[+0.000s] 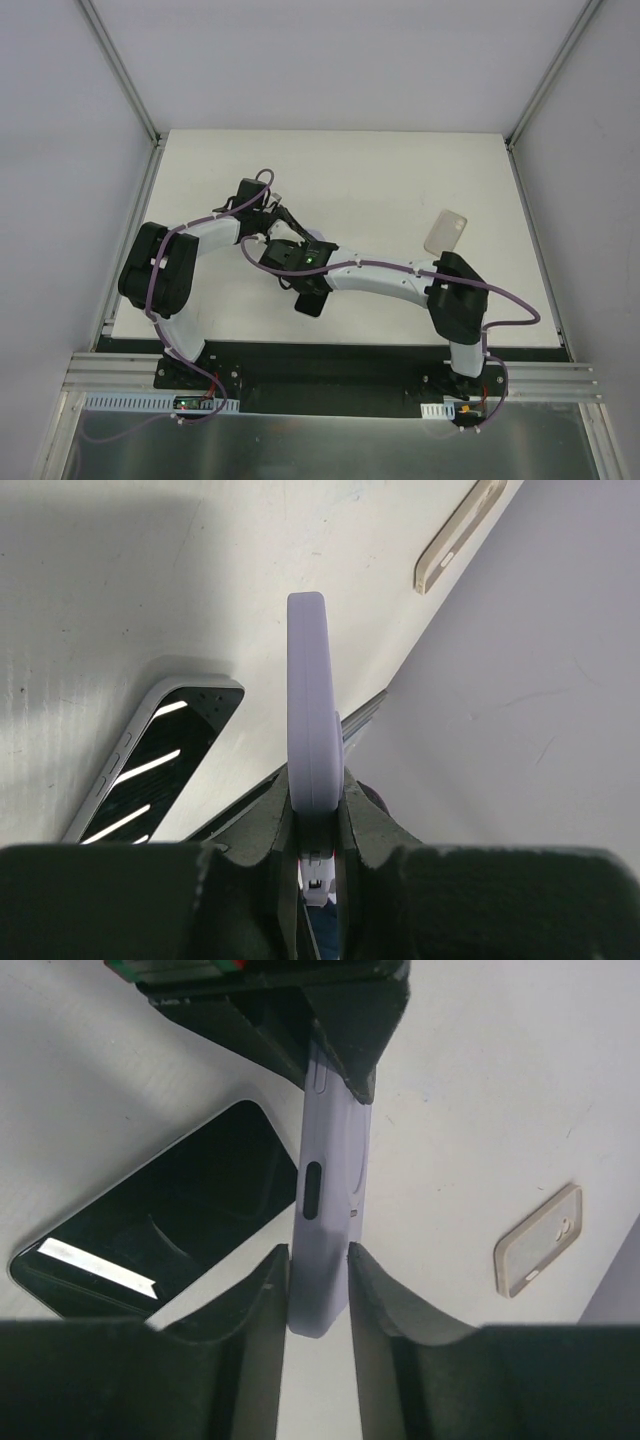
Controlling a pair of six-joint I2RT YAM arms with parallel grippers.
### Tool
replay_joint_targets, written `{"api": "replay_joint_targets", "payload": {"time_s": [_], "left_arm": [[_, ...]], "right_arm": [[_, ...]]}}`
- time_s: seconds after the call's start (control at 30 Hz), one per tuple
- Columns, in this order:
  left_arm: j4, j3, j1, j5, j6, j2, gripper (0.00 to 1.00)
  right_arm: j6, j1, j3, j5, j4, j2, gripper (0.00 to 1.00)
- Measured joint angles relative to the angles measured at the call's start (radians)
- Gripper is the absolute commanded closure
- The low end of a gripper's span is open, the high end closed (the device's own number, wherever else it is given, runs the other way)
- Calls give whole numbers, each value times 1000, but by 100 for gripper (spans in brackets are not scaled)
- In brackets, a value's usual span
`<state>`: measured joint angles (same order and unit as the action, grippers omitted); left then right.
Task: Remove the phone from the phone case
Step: Adjust the phone.
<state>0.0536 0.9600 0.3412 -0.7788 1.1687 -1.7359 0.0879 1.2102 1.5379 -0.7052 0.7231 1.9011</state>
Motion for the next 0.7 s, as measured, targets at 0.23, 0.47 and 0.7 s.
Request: {"api": "replay_joint_targets", "payload": {"time_s": [0.23, 0.47, 0.7], "left_arm": [[-13, 0, 0, 24, 0, 0, 100], [-9, 0, 0, 29, -4, 0, 51], [-22, 23, 0, -17, -36, 26, 23]], "right_arm": [[33, 14, 11, -55, 3, 42, 98], [37, 20, 24, -94, 18, 60, 99], [-3, -35, -8, -37, 9, 42, 99]]}}
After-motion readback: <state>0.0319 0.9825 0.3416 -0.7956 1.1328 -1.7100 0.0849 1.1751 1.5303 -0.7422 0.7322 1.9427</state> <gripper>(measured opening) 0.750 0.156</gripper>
